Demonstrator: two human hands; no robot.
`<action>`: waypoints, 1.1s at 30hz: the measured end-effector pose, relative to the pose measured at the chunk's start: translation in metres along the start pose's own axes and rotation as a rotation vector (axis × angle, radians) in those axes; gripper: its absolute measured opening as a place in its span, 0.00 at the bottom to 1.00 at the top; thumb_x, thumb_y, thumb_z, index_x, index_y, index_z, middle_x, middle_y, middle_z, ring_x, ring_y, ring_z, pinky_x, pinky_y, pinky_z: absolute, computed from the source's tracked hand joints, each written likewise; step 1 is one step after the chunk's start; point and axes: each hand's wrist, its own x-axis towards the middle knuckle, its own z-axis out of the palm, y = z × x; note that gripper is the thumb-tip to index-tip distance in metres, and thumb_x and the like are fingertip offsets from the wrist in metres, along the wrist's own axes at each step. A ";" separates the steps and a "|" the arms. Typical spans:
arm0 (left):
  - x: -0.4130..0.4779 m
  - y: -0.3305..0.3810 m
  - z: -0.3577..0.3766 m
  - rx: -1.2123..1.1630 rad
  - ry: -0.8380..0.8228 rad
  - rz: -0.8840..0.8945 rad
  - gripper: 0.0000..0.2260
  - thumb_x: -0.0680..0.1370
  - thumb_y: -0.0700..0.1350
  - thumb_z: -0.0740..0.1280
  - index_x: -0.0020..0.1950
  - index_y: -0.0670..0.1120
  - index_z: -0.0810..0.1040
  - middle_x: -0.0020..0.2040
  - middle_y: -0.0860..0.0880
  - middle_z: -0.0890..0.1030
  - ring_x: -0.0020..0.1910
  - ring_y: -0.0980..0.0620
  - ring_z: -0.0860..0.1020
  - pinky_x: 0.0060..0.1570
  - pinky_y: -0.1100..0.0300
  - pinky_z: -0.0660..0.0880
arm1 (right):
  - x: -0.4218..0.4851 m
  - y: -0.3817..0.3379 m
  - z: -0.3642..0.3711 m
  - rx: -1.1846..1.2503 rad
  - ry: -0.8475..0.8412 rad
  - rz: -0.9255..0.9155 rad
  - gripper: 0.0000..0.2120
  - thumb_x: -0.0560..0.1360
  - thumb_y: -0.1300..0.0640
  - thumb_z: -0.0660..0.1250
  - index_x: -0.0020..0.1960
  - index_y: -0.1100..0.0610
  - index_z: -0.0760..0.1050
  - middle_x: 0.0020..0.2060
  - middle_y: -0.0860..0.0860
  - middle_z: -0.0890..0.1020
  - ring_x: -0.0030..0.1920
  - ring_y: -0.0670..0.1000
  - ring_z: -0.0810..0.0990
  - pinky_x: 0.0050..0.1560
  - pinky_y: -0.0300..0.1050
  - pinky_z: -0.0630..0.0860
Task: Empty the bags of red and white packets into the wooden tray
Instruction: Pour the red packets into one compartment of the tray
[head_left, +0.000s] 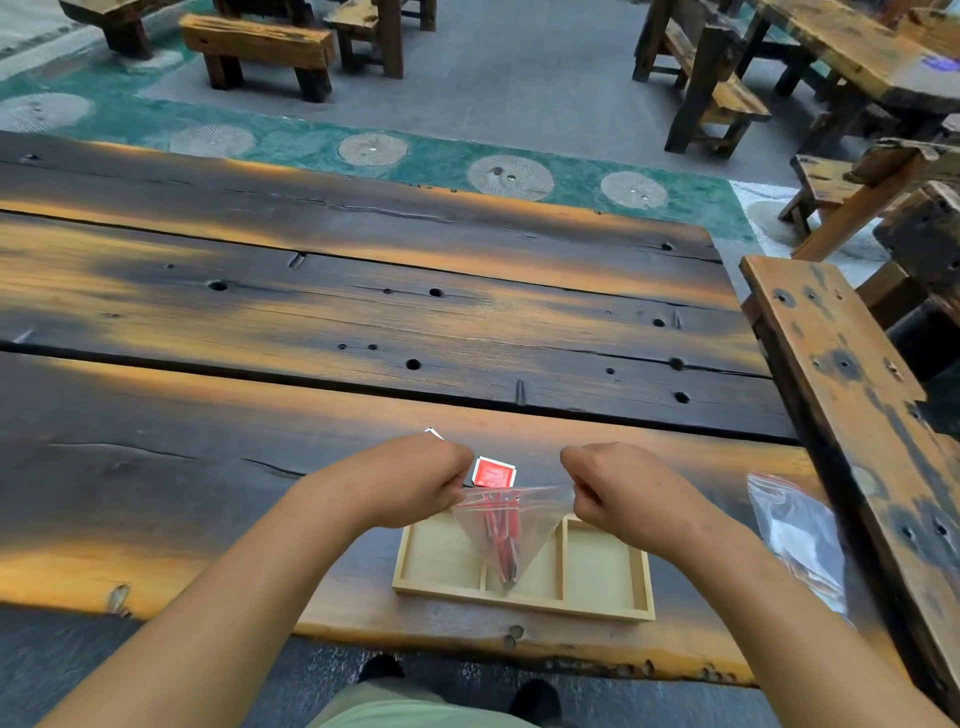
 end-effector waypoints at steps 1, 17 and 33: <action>0.000 0.001 -0.002 0.026 -0.005 0.011 0.08 0.81 0.47 0.60 0.43 0.48 0.68 0.37 0.52 0.72 0.36 0.51 0.69 0.35 0.54 0.64 | 0.000 0.000 0.000 -0.013 0.005 -0.022 0.03 0.72 0.60 0.59 0.40 0.58 0.66 0.33 0.53 0.74 0.34 0.55 0.73 0.32 0.48 0.65; -0.008 -0.019 0.002 -0.928 0.063 0.106 0.32 0.71 0.51 0.77 0.68 0.66 0.64 0.66 0.65 0.71 0.64 0.71 0.70 0.64 0.63 0.70 | 0.007 -0.017 -0.073 0.887 0.096 0.251 0.11 0.73 0.71 0.59 0.34 0.62 0.67 0.28 0.56 0.77 0.29 0.52 0.81 0.32 0.42 0.76; -0.001 0.062 -0.046 -1.170 0.682 0.424 0.52 0.58 0.50 0.80 0.73 0.72 0.53 0.66 0.61 0.73 0.63 0.57 0.76 0.57 0.69 0.72 | 0.012 -0.057 -0.192 1.519 0.460 0.153 0.13 0.72 0.71 0.57 0.32 0.60 0.68 0.25 0.55 0.74 0.23 0.51 0.74 0.26 0.42 0.77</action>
